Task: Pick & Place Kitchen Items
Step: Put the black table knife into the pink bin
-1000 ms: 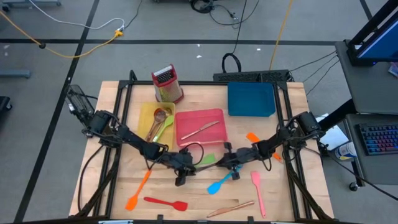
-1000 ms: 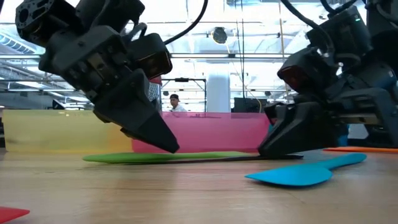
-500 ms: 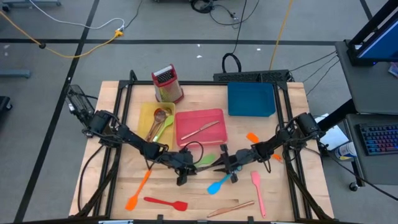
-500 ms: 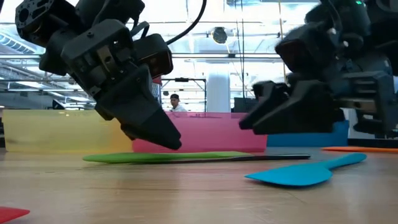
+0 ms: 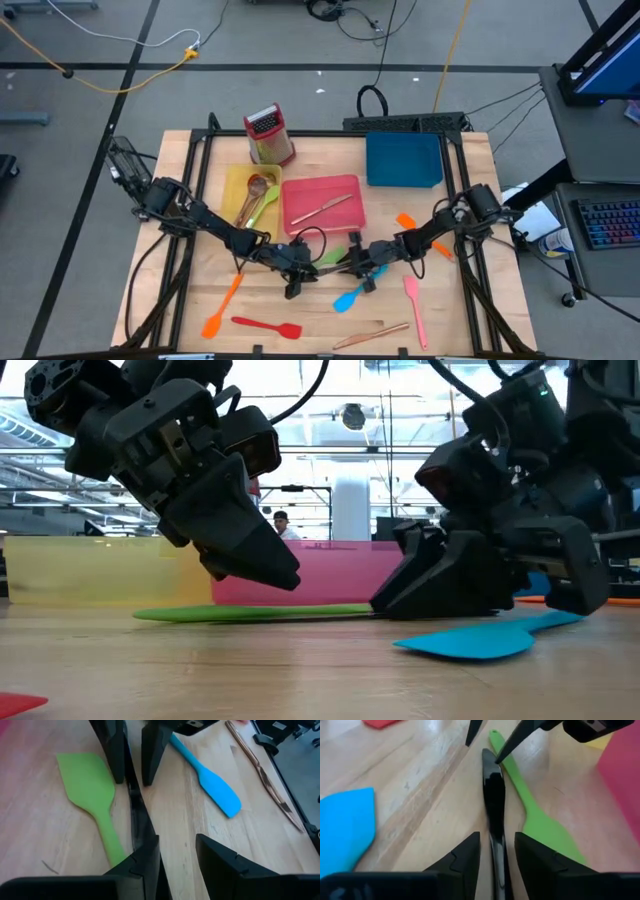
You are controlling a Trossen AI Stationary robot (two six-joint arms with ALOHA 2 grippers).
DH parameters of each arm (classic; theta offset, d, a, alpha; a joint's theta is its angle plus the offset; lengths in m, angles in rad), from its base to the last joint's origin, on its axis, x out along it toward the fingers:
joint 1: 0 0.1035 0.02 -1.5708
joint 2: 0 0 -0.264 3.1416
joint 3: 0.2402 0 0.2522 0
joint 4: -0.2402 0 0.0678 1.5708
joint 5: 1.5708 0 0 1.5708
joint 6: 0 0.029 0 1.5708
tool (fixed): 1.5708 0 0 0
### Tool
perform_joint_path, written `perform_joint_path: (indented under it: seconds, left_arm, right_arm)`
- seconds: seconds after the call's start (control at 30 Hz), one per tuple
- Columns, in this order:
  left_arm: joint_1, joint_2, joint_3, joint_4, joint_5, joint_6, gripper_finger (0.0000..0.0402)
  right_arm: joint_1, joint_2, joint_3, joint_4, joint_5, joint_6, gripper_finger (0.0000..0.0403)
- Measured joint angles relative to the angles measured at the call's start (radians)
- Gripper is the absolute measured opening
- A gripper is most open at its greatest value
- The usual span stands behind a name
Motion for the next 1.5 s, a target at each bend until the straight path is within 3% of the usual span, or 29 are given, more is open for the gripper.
perform_joint_path:
  seconds: [0.43, 0.8, 1.2, 1.5]
  left_arm:
    - [0.000, 0.000, 0.000, 0.000, 0.001, 0.014, 0.0134]
    - [0.016, 0.000, 0.000, -0.001, 0.008, 0.153, 0.0134]
    - [0.072, 0.000, 0.000, -0.001, 0.110, 0.096, 0.0134]
    - [0.072, 0.000, 0.000, 0.001, 0.116, 0.055, 0.0134]
  right_arm:
    - [-0.036, 0.022, 0.001, -0.174, -0.054, -0.001, 0.0028]
    - [-0.027, 0.030, 0.000, -0.070, -0.024, -0.063, 0.0025]
    - [0.021, 0.028, -0.001, 0.030, 0.056, -0.139, 0.0026]
    - [0.021, 0.030, -0.003, 0.114, 0.054, -0.229, 0.0001]
